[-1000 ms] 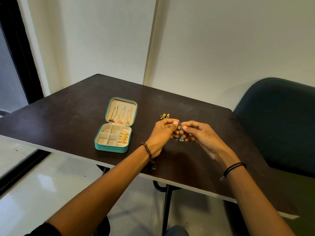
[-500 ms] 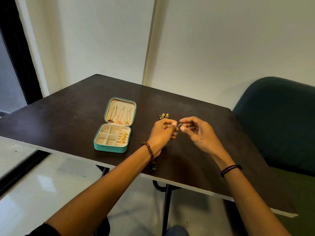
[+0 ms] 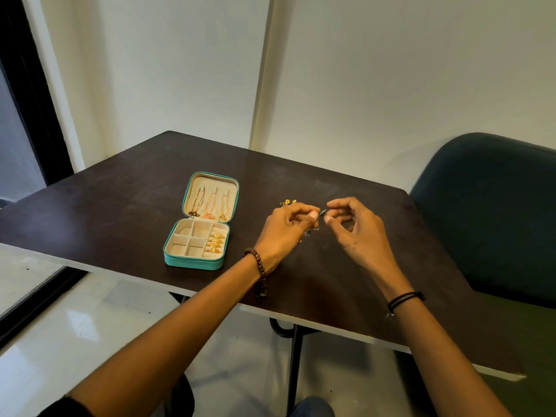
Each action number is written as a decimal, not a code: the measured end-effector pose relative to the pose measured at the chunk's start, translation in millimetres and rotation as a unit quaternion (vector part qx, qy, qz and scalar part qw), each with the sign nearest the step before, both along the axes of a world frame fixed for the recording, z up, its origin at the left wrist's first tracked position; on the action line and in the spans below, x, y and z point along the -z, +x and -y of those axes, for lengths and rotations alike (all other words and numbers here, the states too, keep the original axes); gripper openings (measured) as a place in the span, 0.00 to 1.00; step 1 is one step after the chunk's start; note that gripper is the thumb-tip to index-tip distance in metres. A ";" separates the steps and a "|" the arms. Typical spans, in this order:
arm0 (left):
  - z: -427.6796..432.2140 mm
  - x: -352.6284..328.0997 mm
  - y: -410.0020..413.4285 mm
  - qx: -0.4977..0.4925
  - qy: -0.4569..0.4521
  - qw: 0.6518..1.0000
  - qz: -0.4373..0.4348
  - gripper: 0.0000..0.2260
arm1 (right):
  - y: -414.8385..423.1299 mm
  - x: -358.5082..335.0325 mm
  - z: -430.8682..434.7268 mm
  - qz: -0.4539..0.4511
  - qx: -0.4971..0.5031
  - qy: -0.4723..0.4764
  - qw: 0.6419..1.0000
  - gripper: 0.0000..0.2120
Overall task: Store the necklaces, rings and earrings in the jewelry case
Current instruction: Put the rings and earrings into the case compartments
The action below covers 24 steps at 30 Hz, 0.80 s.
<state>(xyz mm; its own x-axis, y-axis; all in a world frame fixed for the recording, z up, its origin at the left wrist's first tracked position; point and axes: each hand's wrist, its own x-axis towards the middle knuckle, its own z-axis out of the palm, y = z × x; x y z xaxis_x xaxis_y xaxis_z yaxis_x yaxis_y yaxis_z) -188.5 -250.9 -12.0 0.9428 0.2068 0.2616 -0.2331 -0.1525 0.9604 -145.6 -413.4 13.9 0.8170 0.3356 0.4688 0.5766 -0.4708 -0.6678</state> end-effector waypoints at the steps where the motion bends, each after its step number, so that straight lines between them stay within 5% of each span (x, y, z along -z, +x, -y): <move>1: 0.8 -0.9 -0.8 0.003 0.008 1.000 0.008 0.10 | -0.9 -0.1 -0.3 0.013 0.002 -0.010 1.000 0.10; 10: -1.7 -9.3 0.3 -0.021 0.145 0.989 0.026 0.11 | -5.4 2.1 -2.9 0.114 -0.007 -0.063 0.991 0.09; 19: 2.8 -11.7 1.6 -0.091 0.148 0.984 0.027 0.08 | -10.6 1.2 -5.5 0.066 -0.015 0.013 0.998 0.12; 24: 3.7 -14.6 -1.7 -0.082 0.097 0.992 0.028 0.08 | -9.5 3.4 -3.7 -0.073 -0.014 0.078 0.994 0.19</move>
